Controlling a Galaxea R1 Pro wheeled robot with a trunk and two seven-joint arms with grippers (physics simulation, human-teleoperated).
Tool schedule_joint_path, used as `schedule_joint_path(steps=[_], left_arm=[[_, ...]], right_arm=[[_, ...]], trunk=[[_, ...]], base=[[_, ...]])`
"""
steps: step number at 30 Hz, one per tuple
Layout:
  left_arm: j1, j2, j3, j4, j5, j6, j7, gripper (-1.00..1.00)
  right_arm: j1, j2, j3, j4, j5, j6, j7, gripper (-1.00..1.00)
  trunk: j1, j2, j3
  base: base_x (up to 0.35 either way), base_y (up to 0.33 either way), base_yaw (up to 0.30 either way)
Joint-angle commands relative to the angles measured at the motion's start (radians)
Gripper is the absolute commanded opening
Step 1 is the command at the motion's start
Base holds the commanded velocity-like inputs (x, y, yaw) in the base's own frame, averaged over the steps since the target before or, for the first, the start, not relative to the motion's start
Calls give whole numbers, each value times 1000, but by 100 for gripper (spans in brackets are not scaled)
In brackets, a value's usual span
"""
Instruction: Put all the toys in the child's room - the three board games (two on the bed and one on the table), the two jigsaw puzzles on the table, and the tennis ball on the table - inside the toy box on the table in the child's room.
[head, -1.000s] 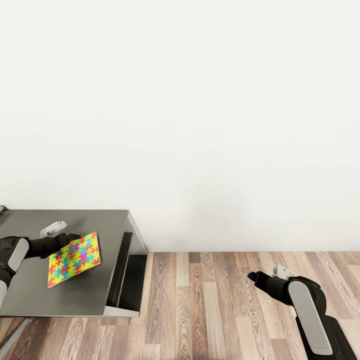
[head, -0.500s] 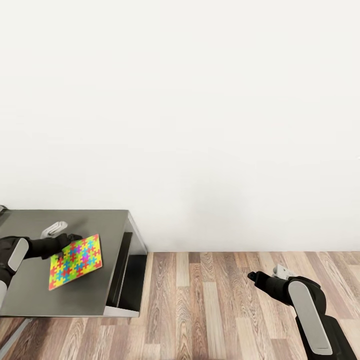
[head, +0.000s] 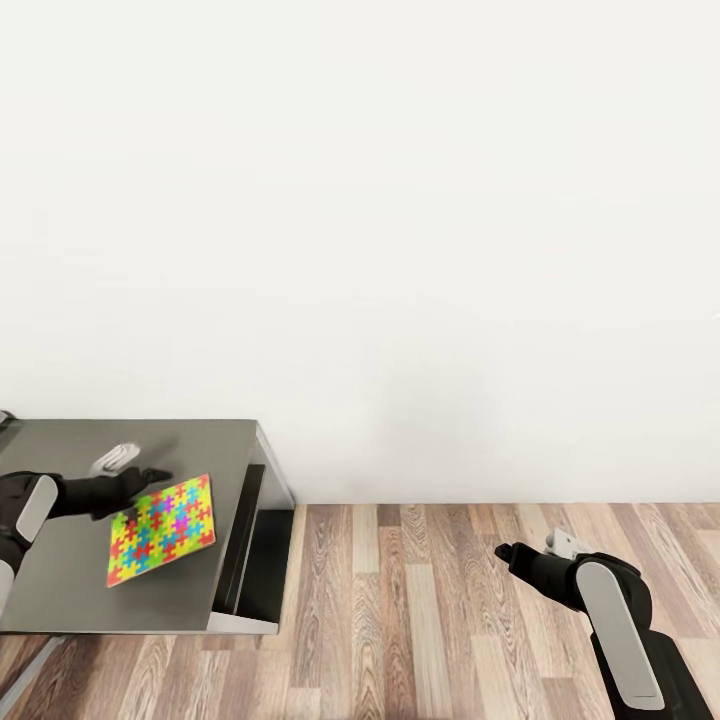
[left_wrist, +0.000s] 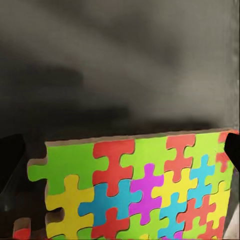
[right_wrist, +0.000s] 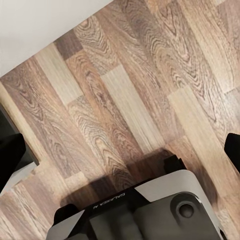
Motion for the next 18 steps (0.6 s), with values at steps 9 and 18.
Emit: schedule_joint_path(steps=[9,18], left_arm=[[-1,-2,-3,0,-11,10,-68,100],[-1,-6,-6,0,-9,18,-72,100]], right_arm=[[-1,0,0,-1,-10,3,-10,100],[-1,0,0,-1,-10,3,-10,100]], trunk=[[0,-1,-1],[0,-1,-1]], base=[[0,0,0],[0,0,0]])
